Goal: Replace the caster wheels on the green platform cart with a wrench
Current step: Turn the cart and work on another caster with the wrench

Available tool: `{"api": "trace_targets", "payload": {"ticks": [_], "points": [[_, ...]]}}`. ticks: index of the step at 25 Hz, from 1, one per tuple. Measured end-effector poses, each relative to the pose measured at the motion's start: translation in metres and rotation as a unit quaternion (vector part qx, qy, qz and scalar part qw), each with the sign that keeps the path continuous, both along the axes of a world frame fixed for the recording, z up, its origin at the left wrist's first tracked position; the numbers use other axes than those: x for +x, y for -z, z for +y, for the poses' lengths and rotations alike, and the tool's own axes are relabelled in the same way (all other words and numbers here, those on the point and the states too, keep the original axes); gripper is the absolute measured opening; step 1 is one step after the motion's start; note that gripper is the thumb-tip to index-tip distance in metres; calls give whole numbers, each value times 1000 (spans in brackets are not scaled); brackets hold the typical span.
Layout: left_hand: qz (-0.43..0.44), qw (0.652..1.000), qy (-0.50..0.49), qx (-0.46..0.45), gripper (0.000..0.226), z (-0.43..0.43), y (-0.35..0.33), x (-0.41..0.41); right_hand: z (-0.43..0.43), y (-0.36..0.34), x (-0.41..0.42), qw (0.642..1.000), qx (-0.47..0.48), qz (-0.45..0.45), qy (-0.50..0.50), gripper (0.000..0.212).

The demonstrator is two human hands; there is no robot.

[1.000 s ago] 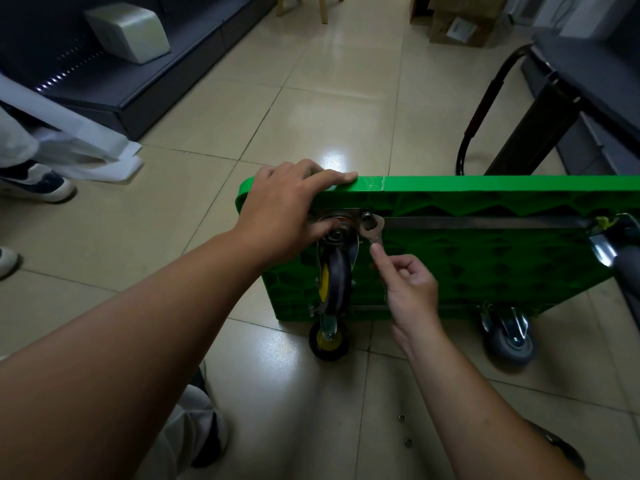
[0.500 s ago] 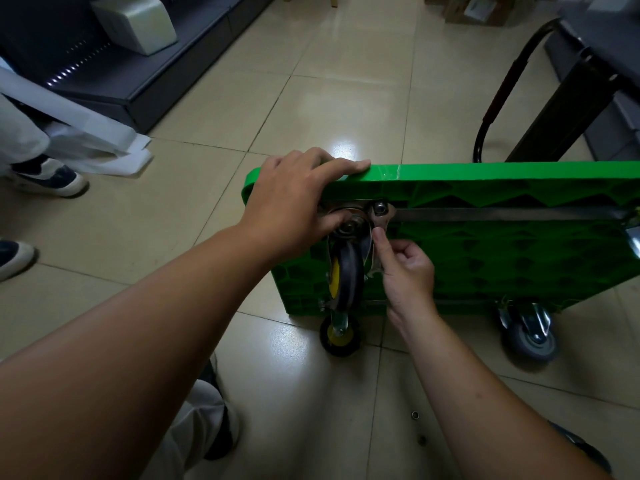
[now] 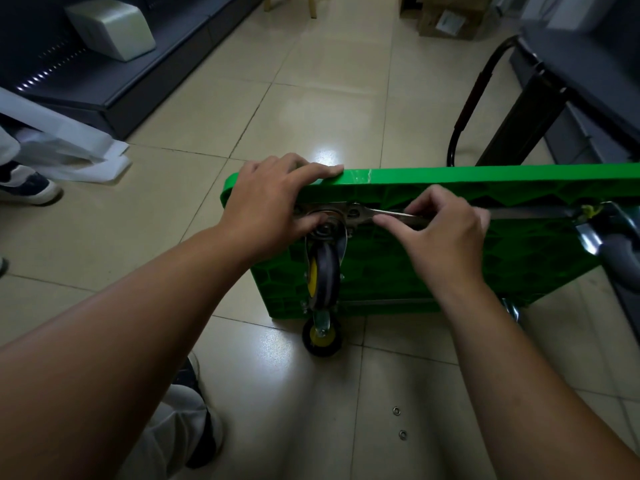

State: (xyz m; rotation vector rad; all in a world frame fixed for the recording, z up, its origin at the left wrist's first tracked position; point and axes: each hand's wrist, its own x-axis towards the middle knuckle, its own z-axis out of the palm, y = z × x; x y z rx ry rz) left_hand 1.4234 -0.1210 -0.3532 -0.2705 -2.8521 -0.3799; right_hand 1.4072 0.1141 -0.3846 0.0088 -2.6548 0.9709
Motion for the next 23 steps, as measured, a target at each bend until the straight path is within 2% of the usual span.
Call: {"api": "trace_targets", "payload": {"ticks": [3,4,5,6,7,8,9,10,11,12,16,23], "points": [[1,1000,0,-3,65,-1,0,1,-2,-21,3,990,120,75,-10,43],[0,1000,0,-4,66,-1,0,1,-1,-21,3,988,129,78,-18,43],[0,1000,0,-4,66,-1,0,1,2,-21,4,993,98,55,-33,43],[0,1000,-1,-5,66,-1,0,1,4,-18,4,998,17,16,-56,43],[0,1000,-2,-6,66,-1,0,0,4,-16,6,991,-106,-27,-77,41],[0,1000,-3,-7,66,-1,0,-1,1,-14,10,961,-253,-69,-85,38],[0,1000,-5,-8,65,-1,0,-1,-5,-8,14,909,-396,-111,-74,35],[-1,1000,-6,-8,65,-1,0,-1,-12,3,20,853,-498,-152,-44,33],[-1,1000,-6,-7,65,-1,0,-1,-20,15,25,815,-550,-182,-8,32],[0,1000,-6,-6,65,-1,1,0,-28,27,29,801,-564,-200,20,30],[5,1000,-5,-5,66,-1,2,-1,-45,59,37,797,-564,-206,64,25],[10,1000,-2,-3,65,-2,2,0,-54,72,27,775,-603,-185,38,25]]}}
